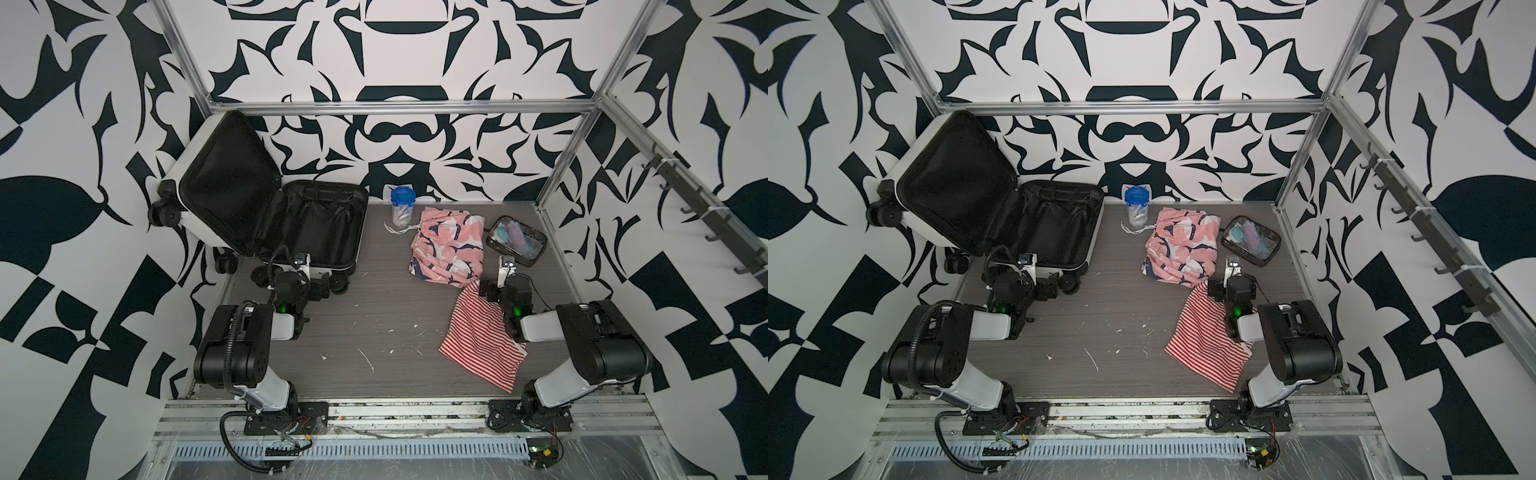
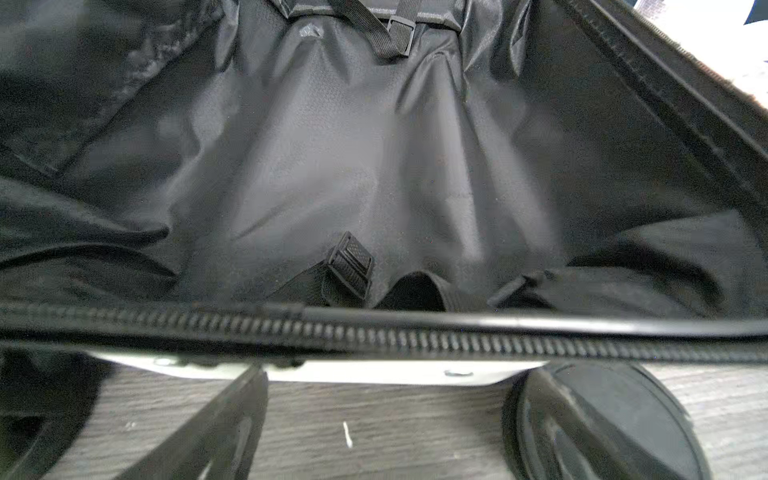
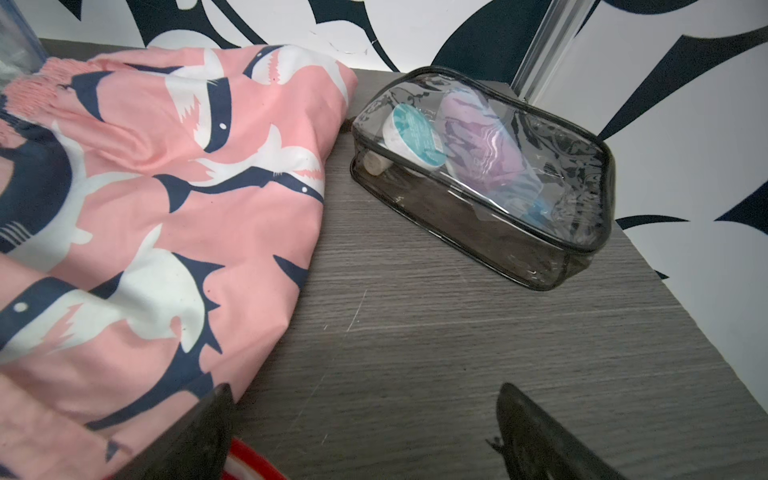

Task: Pack the luggage
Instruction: 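Reach both grippers down to the red-and-white striped shirt edges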

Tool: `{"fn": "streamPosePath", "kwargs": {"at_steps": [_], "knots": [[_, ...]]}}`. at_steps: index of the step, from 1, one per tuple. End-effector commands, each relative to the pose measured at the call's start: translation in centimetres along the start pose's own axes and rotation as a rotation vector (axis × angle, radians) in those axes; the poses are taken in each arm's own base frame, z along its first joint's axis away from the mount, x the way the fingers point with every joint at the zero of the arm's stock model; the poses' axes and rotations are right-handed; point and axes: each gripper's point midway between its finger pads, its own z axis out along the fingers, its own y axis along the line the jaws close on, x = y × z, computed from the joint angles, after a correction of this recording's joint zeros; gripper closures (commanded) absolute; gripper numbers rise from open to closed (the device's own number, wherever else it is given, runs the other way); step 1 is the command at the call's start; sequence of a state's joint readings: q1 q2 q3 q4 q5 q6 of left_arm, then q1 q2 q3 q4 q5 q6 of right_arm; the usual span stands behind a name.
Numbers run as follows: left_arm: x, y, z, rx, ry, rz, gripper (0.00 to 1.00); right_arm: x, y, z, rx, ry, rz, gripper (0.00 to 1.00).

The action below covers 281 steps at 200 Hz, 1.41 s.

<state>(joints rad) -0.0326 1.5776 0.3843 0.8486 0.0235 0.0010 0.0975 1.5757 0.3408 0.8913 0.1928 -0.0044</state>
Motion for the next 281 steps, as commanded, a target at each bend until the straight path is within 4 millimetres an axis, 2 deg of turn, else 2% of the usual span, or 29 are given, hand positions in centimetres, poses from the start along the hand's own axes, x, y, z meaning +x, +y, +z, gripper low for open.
{"fn": "streamPosePath", "kwargs": {"at_steps": [1, 34, 59, 81, 84, 92, 113, 123, 139, 154, 164, 173, 197, 217, 235, 252, 264, 281], "knots": [[-2.3, 1.0, -0.7, -0.049, -0.074, -0.009, 0.01, -2.6, 0.3, 0.0, -0.023, -0.027, 0.002, 0.01], [-3.8, 1.4, -1.5, -0.081, -0.066, -0.024, 0.01, -4.5, -0.8, -0.2, 0.042, 0.019, 0.009, 0.01], [-5.4, 2.5, -2.3, -0.151, -0.049, -0.056, 0.01, -6.0, -1.6, -1.7, 0.069, -0.011, 0.042, 0.01], [-8.7, 2.6, -3.7, -0.166, -0.133, -0.126, 0.01, -7.7, -1.9, -3.4, 0.071, -0.031, 0.094, 0.01], [-10.0, 2.4, -4.5, -0.159, -0.172, -0.137, 0.01, -8.1, -2.1, -3.7, 0.073, -0.033, 0.109, 0.01], [-11.5, 2.2, -5.3, -0.148, -0.218, -0.183, 0.01, -8.8, -2.3, -4.4, 0.078, -0.028, 0.148, 0.01], [-14.0, 3.0, -7.2, -0.173, -0.253, -0.437, 0.01, -9.9, -3.2, -6.3, 0.114, 0.015, 0.289, 0.01], [-14.8, 3.1, -8.0, -0.177, -0.243, -0.538, 0.01, -9.5, -4.4, -7.4, 0.182, 0.066, 0.345, 0.01], [-16.6, 2.1, -9.1, -0.114, -0.248, -0.606, 0.01, -8.6, -6.3, -9.7, 0.305, 0.145, 0.460, 0.01], [-17.3, 1.7, -10.1, -0.088, -0.255, -0.678, 0.01, -8.3, -5.0, -10.7, 0.217, 0.204, 0.483, 0.04], [-17.2, 2.0, -10.8, -0.090, -0.260, -0.742, 0.01, -8.2, -3.1, -11.2, 0.101, 0.242, 0.493, 0.13], [-17.0, 1.6, -11.3, -0.058, -0.250, -0.794, 0.01, -8.0, -0.4, -11.7, -0.052, 0.285, 0.510, 0.22], [-17.4, -2.4, -11.5, 0.175, -0.160, -0.766, 0.01, -5.0, 3.0, -12.8, -0.209, 0.442, 0.587, 0.30], [-16.3, -6.4, -11.5, 0.339, -0.018, -0.732, 0.00, -1.6, 5.3, -13.4, -0.268, 0.584, 0.629, 0.33], [-13.6, -10.4, -12.1, 0.367, 0.116, -0.640, 0.03, 1.1, 7.8, -14.5, -0.283, 0.676, 0.578, 0.35], [-10.5, -15.3, -13.6, 0.395, 0.205, -0.503, 0.05, 2.8, 9.7, -15.5, -0.266, 0.721, 0.495, 0.37], [-8.0, -18.1, -14.6, 0.423, 0.259, -0.443, 0.05, 3.7, 10.4, -16.0, -0.233, 0.735, 0.445, 0.37], [-4.4, -20.7, -15.3, 0.438, 0.337, -0.417, 0.05, 5.1, 10.9, -16.5, -0.176, 0.749, 0.389, 0.36]]}}
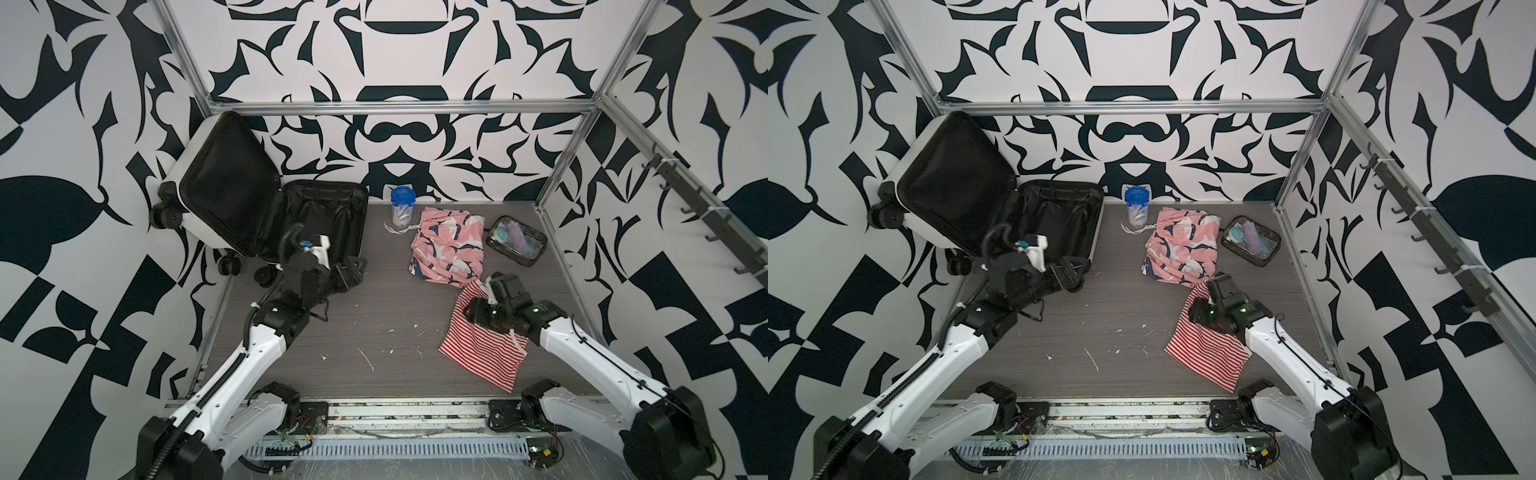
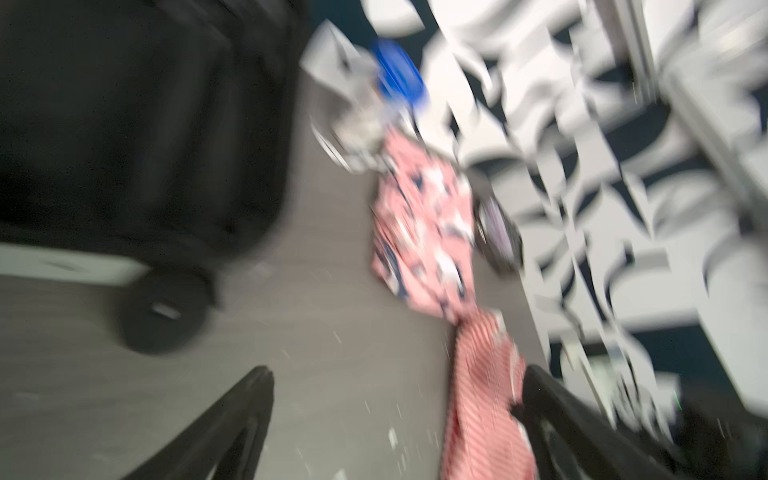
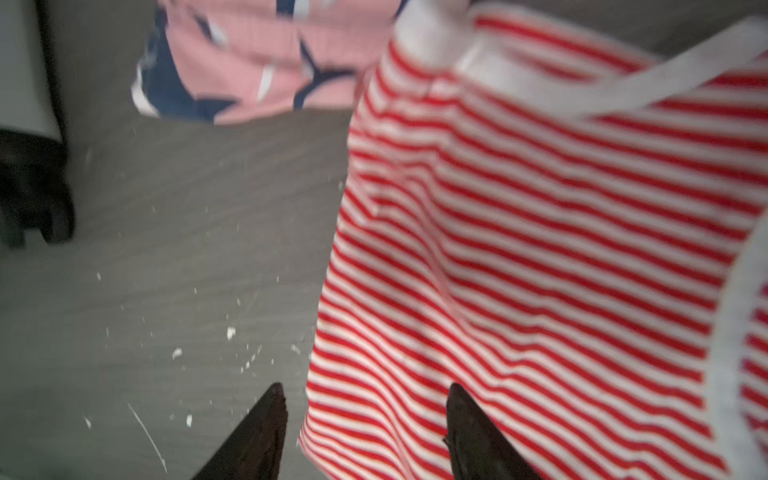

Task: Pack the luggage
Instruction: 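Reach both grippers down to the red-and-white striped shirt edges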

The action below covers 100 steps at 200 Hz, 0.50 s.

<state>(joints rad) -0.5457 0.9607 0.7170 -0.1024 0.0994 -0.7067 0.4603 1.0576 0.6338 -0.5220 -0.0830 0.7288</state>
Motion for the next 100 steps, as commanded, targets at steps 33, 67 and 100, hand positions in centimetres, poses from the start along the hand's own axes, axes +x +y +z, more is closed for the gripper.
{"fn": "streamPosePath", "kwargs": {"at_steps": [33, 67, 100], "knots": [[11.1, 1.9, 2.4, -0.098, 0.243, -0.028, 0.04, 3.0, -0.6, 2.6, 0.142, 0.020, 0.014, 0.33], [12.6, 2.6, 2.7, -0.106, 0.277, -0.064, 0.04, 4.3, 1.0, 4.1, 0.135, 0.042, -0.019, 0.32], [12.7, 3.4, 1.8, -0.126, 0.263, -0.072, 0.03, 5.3, 3.3, 5.8, 0.107, 0.066, -0.041, 0.32]]}}
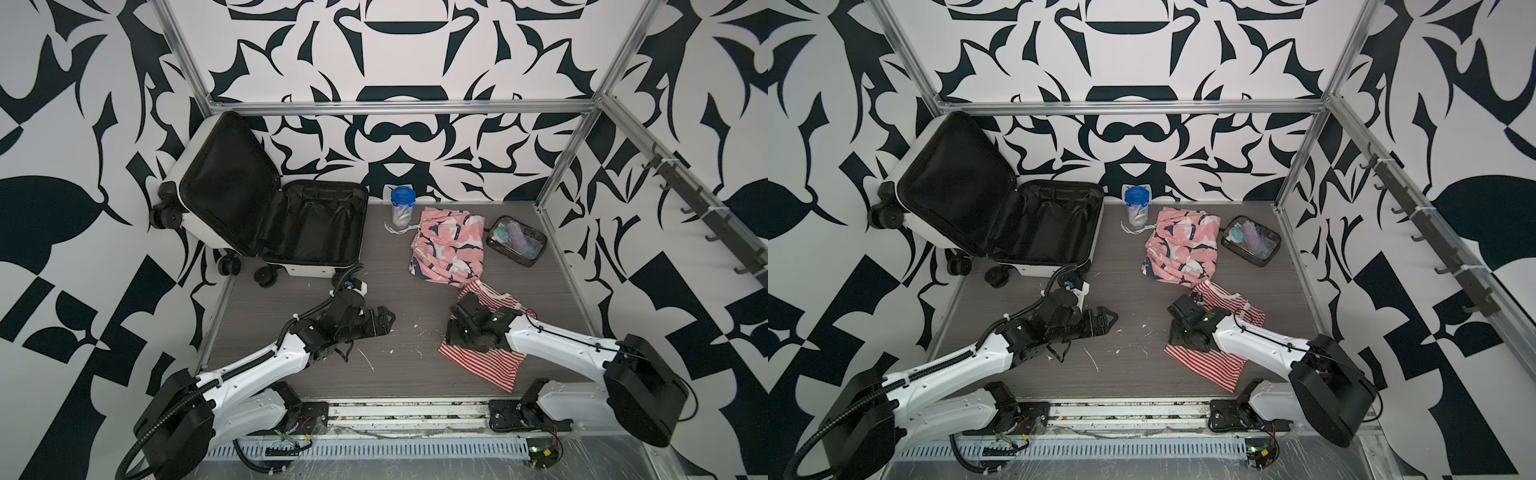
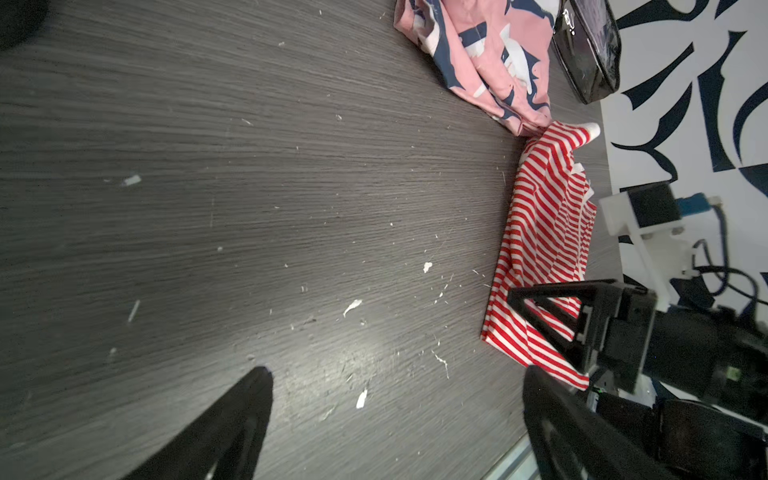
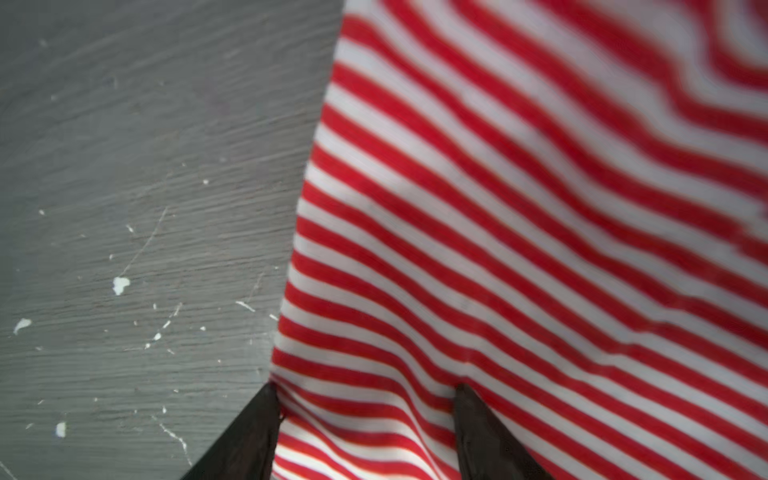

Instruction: Pack the luggage

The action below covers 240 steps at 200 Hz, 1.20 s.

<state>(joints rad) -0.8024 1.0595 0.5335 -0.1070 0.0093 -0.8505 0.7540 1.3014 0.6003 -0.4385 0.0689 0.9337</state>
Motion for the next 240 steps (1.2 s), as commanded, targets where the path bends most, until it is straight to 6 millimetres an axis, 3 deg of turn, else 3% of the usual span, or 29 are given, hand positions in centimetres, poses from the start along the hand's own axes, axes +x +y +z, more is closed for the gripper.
{"fn": "streamPosePath", "kwargs": {"at_steps": [1, 33, 75, 103, 128, 140, 160, 179, 213, 240], "knots": [[-0.2, 0.3, -0.8, -0.001, -0.038, -0.033, 0.03, -1.1, 2.9, 0.2, -0.057, -0.044, 0.020, 0.32], [-0.2, 1.8, -2.1, -0.037, -0.089, -0.047, 0.00, -0.8, 6.9, 1.8, -0.114, -0.015, -0.006, 0.31], [-0.1, 3.6, -3.9, -0.090, -0.135, -0.059, 0.01, -2.4, 15.9, 2.9, -0.258, 0.013, -0.052, 0.30], [0.1, 4.4, -4.4, -0.093, -0.147, -0.095, 0.01, -4.3, 22.0, 1.7, -0.366, 0.010, -0.091, 0.31], [0.6, 4.1, -3.9, -0.069, -0.119, -0.096, 0.01, -5.4, 23.7, -0.6, -0.414, -0.016, -0.118, 0.30], [1.0, 3.8, -3.3, -0.059, -0.087, -0.094, 0.01, -5.8, 23.2, -1.9, -0.407, -0.038, -0.133, 0.30], [1.7, 3.6, -2.0, -0.056, -0.026, -0.097, 0.01, -6.6, 20.2, -3.9, -0.362, -0.084, -0.147, 0.26], [2.4, 3.7, -0.7, -0.059, 0.018, -0.105, 0.01, -7.3, 15.2, -5.1, -0.296, -0.118, -0.112, 0.23], [2.9, 4.1, 1.1, -0.057, 0.066, -0.117, 0.01, -7.7, 5.5, -5.6, -0.218, -0.143, 0.022, 0.19], [2.9, 4.5, 2.1, -0.038, 0.091, -0.138, 0.01, -7.1, 0.0, -5.2, -0.171, -0.129, 0.088, 0.17]]}}
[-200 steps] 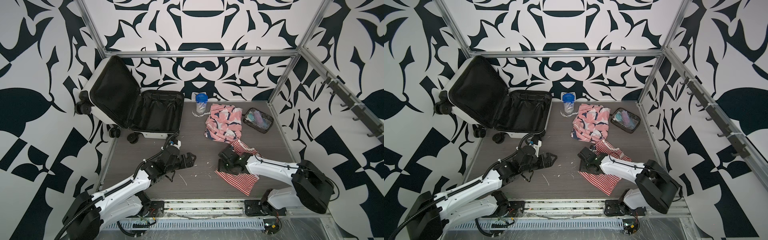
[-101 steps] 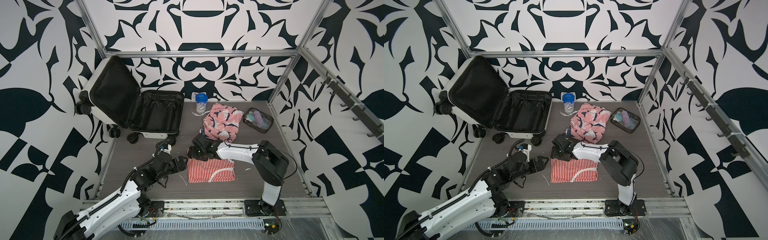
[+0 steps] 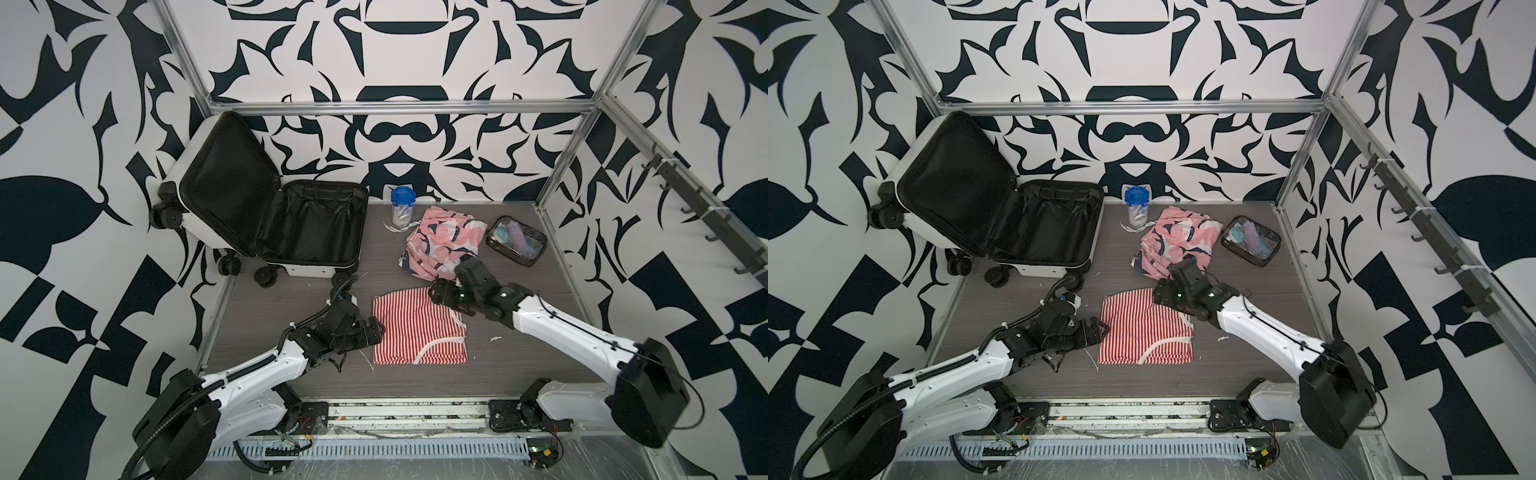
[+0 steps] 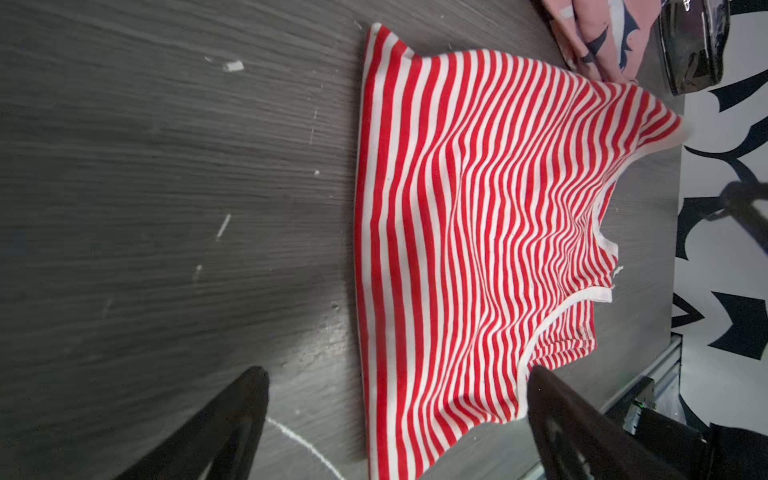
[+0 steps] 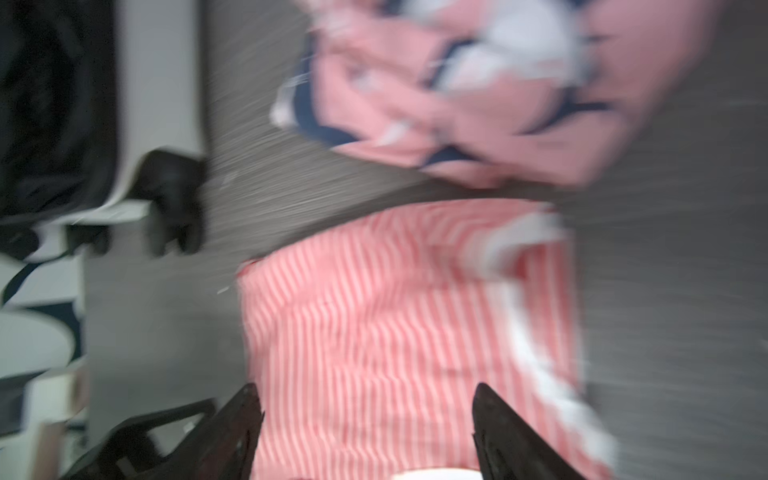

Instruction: Pack the luggage

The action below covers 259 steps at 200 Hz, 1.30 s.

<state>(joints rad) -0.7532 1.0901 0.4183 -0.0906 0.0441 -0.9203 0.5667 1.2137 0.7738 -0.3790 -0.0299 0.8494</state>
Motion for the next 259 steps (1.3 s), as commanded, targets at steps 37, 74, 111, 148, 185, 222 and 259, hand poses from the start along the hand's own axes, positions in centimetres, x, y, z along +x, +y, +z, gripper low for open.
{"fn": "streamPosePath", "kwargs": {"at_steps": [37, 74, 111, 148, 185, 222, 259], "knots": [[0.1, 0.2, 2.2, 0.050, 0.064, -0.026, 0.00, 3.6, -7.1, 1.1, 0.005, 0.120, 0.085, 0.16], [0.9, 0.8, 3.9, 0.041, 0.107, -0.033, 0.02, 4.8, -7.4, 2.9, -0.028, 0.154, 0.102, 0.17], [1.5, 0.8, 5.0, 0.056, 0.142, -0.046, 0.09, 6.3, -8.0, 4.0, -0.051, 0.183, 0.145, 0.20], [1.8, 1.0, 5.5, 0.059, 0.159, -0.053, 0.26, 7.4, -8.2, 4.8, -0.091, 0.192, 0.204, 0.34], [1.6, 0.7, 5.4, 0.064, 0.158, -0.041, 0.51, 7.6, -7.4, 5.0, -0.108, 0.192, 0.204, 0.54], [1.1, -0.1, 5.0, 0.079, 0.153, -0.020, 0.76, 6.8, -5.2, 4.9, -0.143, 0.181, 0.178, 0.83], [-0.5, -1.8, 3.4, 0.073, 0.127, 0.040, 1.00, 5.3, -1.3, 4.0, -0.213, 0.156, 0.145, 1.00]]}}
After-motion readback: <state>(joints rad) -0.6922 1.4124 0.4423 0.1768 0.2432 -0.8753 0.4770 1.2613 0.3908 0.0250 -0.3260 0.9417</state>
